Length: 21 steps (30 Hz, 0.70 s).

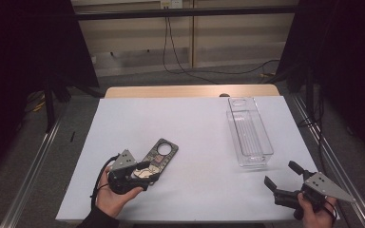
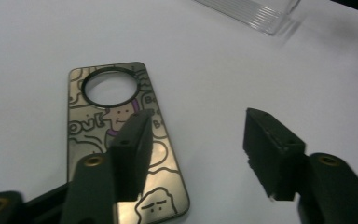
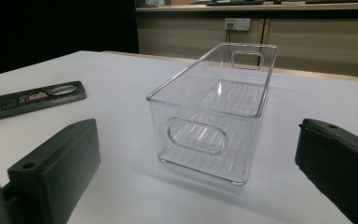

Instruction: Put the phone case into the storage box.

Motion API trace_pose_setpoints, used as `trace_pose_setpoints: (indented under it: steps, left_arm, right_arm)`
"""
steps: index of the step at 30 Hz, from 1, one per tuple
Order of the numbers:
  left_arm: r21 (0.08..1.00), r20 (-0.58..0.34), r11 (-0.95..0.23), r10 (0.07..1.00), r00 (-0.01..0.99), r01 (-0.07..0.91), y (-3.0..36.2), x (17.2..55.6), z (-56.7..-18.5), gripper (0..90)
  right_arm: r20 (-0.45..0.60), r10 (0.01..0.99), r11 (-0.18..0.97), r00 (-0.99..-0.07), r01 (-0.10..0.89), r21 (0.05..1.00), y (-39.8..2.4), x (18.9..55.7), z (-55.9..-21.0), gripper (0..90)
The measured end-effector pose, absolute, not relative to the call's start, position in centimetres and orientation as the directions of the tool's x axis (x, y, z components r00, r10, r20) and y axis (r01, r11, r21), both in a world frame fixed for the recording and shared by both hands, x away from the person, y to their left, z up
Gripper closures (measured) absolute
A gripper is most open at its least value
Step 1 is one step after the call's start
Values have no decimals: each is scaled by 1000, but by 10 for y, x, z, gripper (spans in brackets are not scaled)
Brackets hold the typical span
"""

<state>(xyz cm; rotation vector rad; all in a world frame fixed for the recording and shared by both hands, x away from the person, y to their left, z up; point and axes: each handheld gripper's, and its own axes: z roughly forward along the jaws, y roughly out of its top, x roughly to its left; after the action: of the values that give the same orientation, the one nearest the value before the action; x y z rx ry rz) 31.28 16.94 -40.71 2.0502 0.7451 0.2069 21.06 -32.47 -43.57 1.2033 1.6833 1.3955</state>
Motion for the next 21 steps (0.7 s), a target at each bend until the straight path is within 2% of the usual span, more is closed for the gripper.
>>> trace_pose_setpoints:
  steps: [1,4,9,13,18,21]
  left_arm:
    - [817,-111,-400,598,793,416,171,313,-406,365]
    - [819,-91,-392,632,769,419,175,315,-405,198]
    - [815,-76,-387,666,742,431,177,320,-408,66]
    - [811,-73,-387,677,732,439,177,326,-409,61]
    - [789,-159,-353,673,722,503,180,338,-410,50]
    - [788,-138,-361,687,714,499,181,344,-411,51]
  right_arm:
    - [72,921,26,-382,245,969,-325,210,-436,0]
    - [78,922,20,-379,248,968,-324,211,-436,0]
    - [77,921,21,-381,249,968,-325,211,-436,0]
    - [79,921,20,-381,250,968,-324,211,-436,0]
    - [80,921,19,-381,249,968,-325,211,-436,0]
    - [79,921,20,-381,249,968,-325,211,-436,0]
